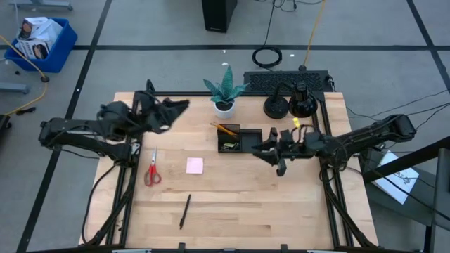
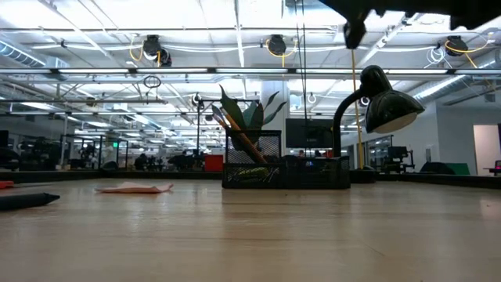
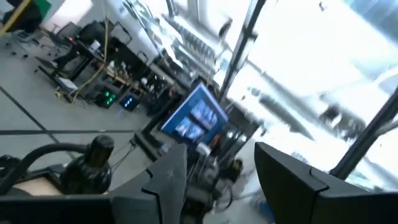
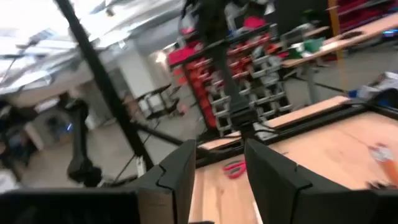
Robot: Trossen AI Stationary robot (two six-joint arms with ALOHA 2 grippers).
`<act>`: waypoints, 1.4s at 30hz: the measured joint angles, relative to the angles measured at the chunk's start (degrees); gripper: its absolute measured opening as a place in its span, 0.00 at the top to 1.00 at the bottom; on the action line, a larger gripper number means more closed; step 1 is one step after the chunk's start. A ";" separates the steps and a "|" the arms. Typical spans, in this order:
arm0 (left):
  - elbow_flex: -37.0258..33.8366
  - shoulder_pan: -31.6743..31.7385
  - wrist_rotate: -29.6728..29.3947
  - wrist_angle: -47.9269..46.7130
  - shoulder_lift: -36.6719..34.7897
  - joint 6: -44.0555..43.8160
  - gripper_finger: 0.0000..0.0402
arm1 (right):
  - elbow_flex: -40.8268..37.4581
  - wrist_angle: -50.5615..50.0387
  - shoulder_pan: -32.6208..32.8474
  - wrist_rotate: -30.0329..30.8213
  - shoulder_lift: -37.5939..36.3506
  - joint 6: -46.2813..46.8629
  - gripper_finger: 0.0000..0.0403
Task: Pick and place office supplies into organizer
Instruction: Put the red scissors into the black desk organizer
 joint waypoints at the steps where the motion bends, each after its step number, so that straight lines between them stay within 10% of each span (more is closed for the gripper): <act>1: 0.00 -0.27 -0.79 -0.14 -0.96 -0.59 0.52 | 1.08 0.02 -0.04 -1.18 1.24 -0.85 0.68; 17: 0.00 -9.68 2.69 -8.64 -6.36 -2.74 0.52 | 20.07 -7.43 0.41 -3.01 22.48 -0.53 0.68; 29: -0.02 -15.65 -5.63 -46.30 -12.16 -15.03 0.52 | 12.47 -21.35 0.48 -4.43 5.16 5.07 0.68; 42: 0.00 -23.01 8.91 -73.71 0.43 -29.56 0.53 | -17.21 -0.60 0.07 -2.46 -12.99 22.52 0.68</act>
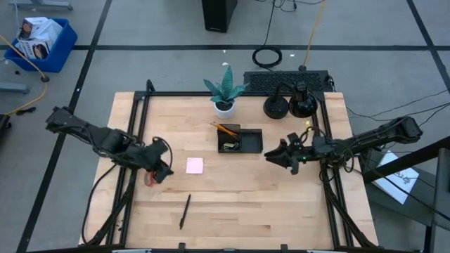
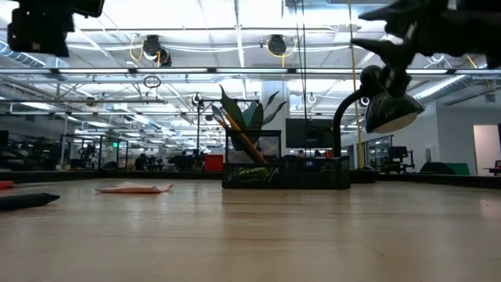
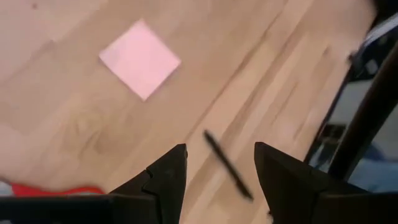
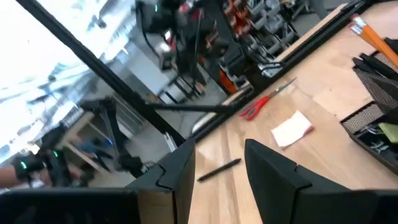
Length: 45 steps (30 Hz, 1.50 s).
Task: Pick and place office supplies into organizer
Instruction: Put the red scissors into the black desk organizer
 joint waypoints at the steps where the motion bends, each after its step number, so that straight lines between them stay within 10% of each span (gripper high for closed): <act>1: -0.01 -0.54 0.62 -0.10 1.10 0.24 0.52 | -1.85 2.24 0.07 0.52 -0.54 0.53 0.68; 7: 0.00 -4.47 1.80 -2.87 5.97 4.30 0.53 | -4.10 5.90 1.34 0.68 -1.29 1.17 0.68; 15: -0.04 -13.20 5.23 -27.28 12.02 -15.36 0.53 | -3.92 7.28 1.53 4.01 -1.24 1.35 0.68; 29: -10.45 -14.23 16.77 -11.19 12.63 -35.67 0.53 | -3.92 7.53 1.51 5.79 -1.24 10.58 0.68; 45: -16.72 -16.49 9.12 -4.39 12.63 -26.98 0.53 | -3.83 10.08 1.51 11.54 -1.24 17.87 0.68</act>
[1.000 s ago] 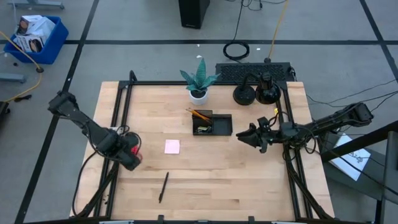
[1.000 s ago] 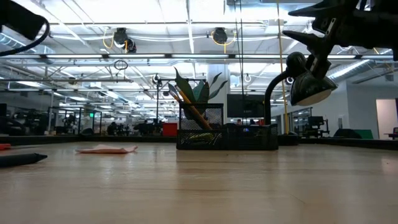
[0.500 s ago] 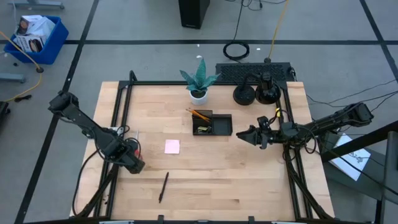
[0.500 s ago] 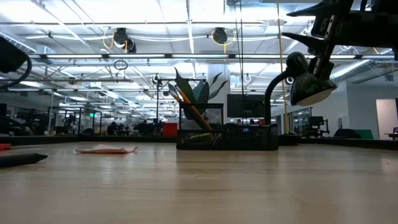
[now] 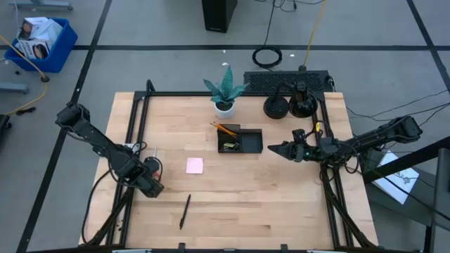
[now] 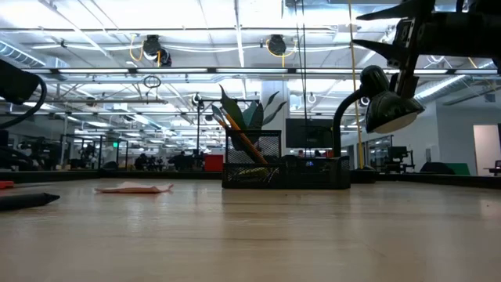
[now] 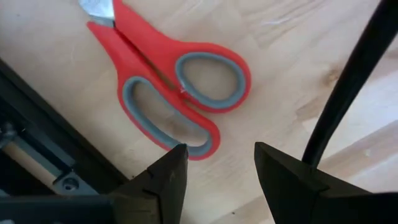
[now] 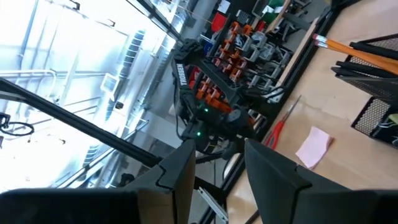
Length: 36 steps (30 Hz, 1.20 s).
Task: Pick and place office supplies into organizer
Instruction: Put the red scissors into the black desk organizer
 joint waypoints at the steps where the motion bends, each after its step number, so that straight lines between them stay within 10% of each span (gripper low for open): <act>1: -0.20 0.00 0.18 -0.01 0.00 0.06 0.53 | 0.00 -0.02 0.00 0.00 0.02 -0.01 0.68; 36: -7.98 0.00 -0.38 11.17 -0.10 -2.29 0.53 | 0.00 -0.38 0.00 3.10 0.02 0.42 0.68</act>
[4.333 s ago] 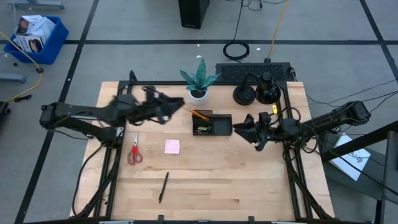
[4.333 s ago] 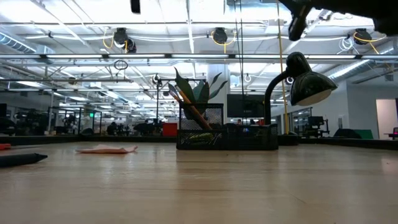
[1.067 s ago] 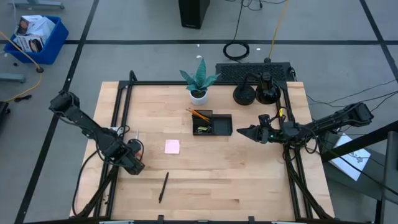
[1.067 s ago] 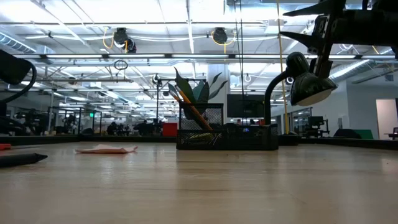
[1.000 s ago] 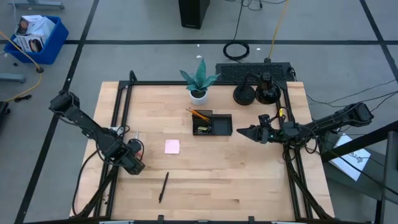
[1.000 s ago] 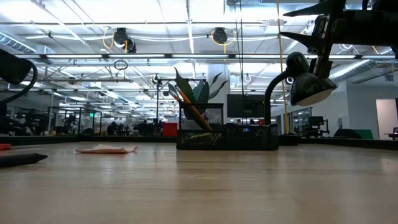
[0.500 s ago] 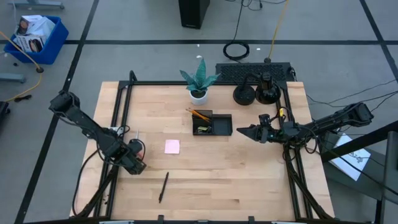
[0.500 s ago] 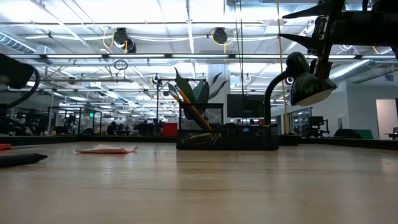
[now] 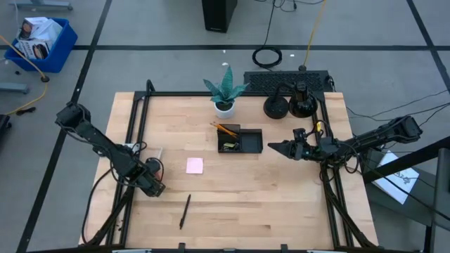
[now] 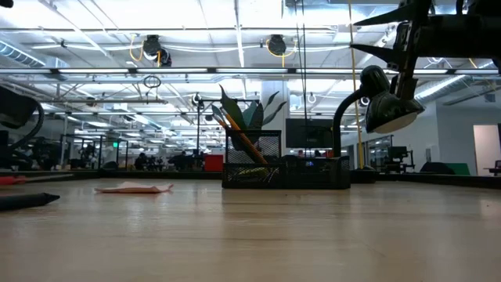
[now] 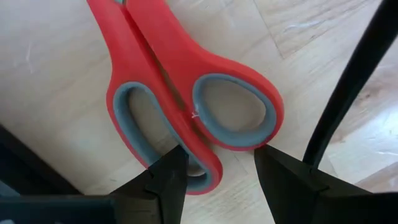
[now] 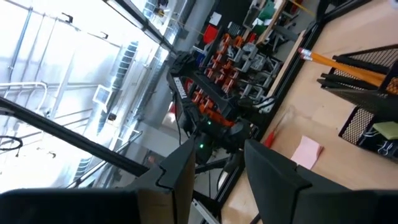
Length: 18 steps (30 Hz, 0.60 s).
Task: Pick and place office supplies into organizer
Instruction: Put the red scissors into the black desk organizer
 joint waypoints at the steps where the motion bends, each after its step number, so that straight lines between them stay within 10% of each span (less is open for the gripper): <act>1: -0.31 0.00 0.02 0.10 -0.01 0.00 0.53 | 0.00 -0.03 0.00 0.00 0.00 0.00 0.68; 8: -0.98 -0.48 -0.17 0.13 -0.06 1.90 0.58 | 0.00 -0.28 0.00 0.14 -0.02 0.00 0.68; 18: -1.07 -0.57 -1.61 2.39 -0.01 4.20 0.96 | -0.02 -1.74 -0.04 1.57 0.02 -0.59 0.68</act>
